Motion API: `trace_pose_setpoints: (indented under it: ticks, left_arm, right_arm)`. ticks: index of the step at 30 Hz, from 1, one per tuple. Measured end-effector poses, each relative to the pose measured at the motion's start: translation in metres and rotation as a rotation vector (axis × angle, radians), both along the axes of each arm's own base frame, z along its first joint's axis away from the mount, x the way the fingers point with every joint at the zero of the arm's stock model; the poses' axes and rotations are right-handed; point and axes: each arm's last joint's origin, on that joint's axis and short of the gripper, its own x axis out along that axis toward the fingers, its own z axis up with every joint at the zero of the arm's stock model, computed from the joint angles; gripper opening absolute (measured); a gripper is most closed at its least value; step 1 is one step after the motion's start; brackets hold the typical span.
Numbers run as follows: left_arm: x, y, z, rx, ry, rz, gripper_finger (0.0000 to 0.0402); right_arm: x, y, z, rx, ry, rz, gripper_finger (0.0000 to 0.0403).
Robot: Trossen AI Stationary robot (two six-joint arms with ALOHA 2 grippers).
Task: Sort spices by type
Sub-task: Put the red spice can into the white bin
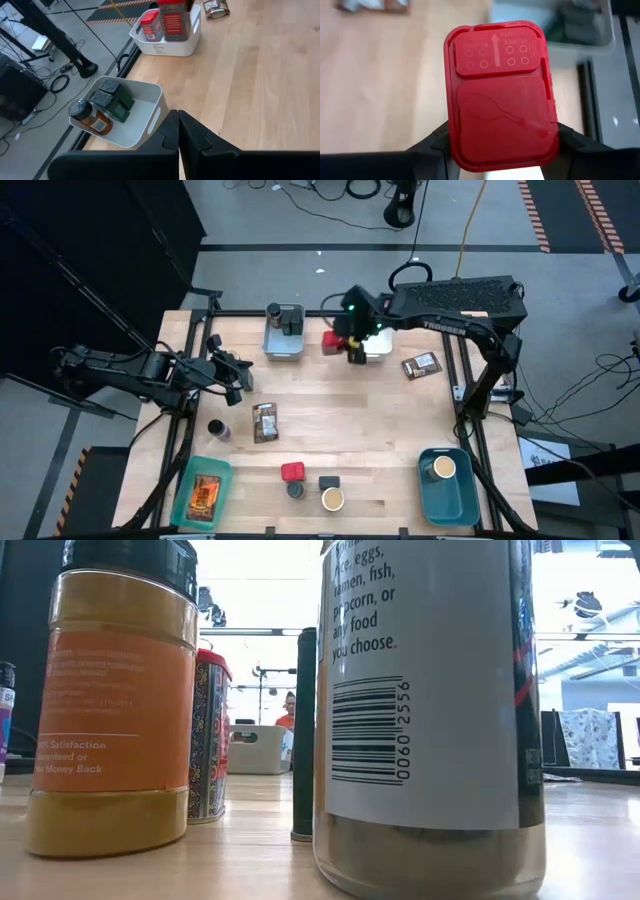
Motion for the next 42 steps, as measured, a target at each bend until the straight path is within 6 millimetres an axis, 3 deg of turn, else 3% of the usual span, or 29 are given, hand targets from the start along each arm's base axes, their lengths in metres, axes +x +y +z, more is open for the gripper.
trace_pose_setpoints:
  ticks: [3, 10, 16, 23, 42]
  left_arm:
    - [-0.002, 0.000, -0.002, -0.014, 0.018, 0.012, 0.0002]
    - [-0.002, 0.000, -0.010, -0.028, 0.039, 0.028, 0.0002]
    - [-0.002, 0.002, -0.018, 0.026, 0.070, 0.047, 0.0002]
    - [0.002, 0.002, -0.011, 0.079, 0.008, 0.046, 0.0002]
    - [0.002, 0.002, -0.010, 0.088, 0.009, 0.038, 0.0002]
  right_arm:
    - [-0.022, -0.016, -0.013, 0.008, -0.023, -0.046, 0.0180]
    - [-0.074, -0.028, -0.021, -0.036, -0.111, -0.186, 0.0180]
    - [-0.103, -0.034, -0.034, -0.132, 0.020, -0.439, 0.0180]
    - [-0.102, -0.038, -0.059, -0.093, 0.088, -0.408, 0.0180]
    - [-0.094, -0.050, -0.084, -0.068, 0.138, -0.387, 0.0182]
